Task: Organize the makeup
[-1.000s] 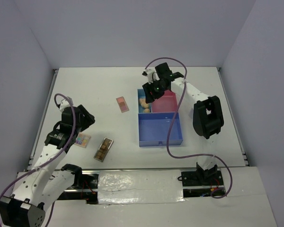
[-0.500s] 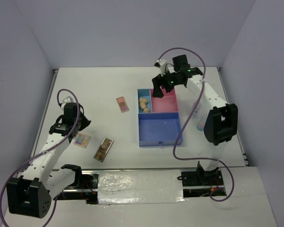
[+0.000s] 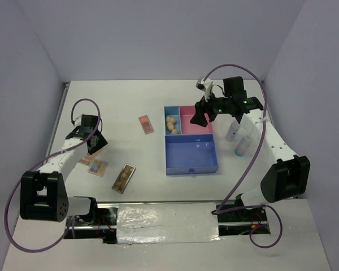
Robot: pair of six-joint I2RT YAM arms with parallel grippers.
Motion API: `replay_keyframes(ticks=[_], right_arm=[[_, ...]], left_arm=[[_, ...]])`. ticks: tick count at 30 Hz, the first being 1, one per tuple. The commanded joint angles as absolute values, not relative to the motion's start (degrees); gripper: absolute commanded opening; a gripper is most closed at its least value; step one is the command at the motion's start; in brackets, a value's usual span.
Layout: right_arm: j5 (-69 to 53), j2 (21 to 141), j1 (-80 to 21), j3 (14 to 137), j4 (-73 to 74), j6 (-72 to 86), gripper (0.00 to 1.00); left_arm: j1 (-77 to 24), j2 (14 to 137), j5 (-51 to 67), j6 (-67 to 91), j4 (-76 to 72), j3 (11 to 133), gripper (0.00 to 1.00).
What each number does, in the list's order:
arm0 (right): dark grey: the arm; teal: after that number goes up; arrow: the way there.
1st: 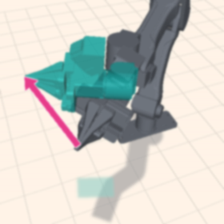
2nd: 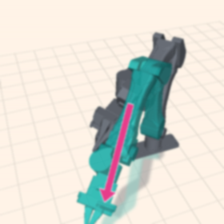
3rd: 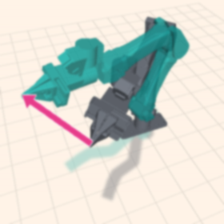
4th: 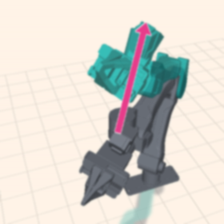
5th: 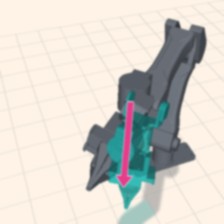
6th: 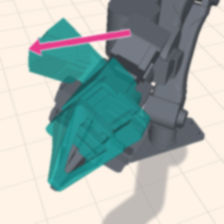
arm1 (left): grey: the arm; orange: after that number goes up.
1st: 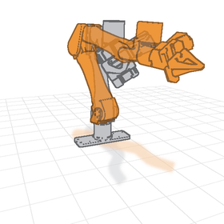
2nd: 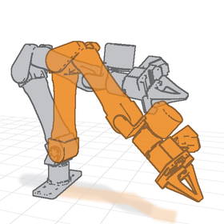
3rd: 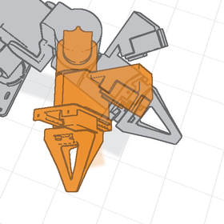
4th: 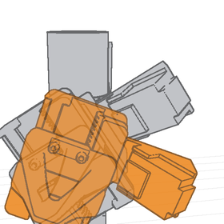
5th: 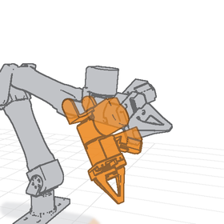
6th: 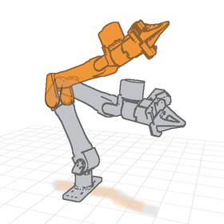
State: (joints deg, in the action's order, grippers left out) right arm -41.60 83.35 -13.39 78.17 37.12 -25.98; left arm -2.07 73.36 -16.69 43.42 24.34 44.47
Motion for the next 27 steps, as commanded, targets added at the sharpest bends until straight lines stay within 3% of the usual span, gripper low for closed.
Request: replay_keyframes(ticks=[1,19,21,27], right_arm=[[-42.5,80.2,-13.4,75.0,32.4,-23.0,0.72],[-41.4,77.2,-13.1,71.7,30.7,-20.7,0.75],[-41.0,77.2,-13.2,71.9,30.8,-20.7,0.75],[-40.5,77.1,-13.0,72.2,30.8,-20.5,0.75]], left_arm=[[-1.6,77.2,-19.5,41.1,23.0,48.2,0.53],[-0.3,95.0,-24.7,37.4,25.0,56.5,0.49],[-0.2,96.8,-23.8,37.2,25.1,56.6,0.46],[-0.3,97.9,-21.4,36.7,24.7,55.5,0.20]])
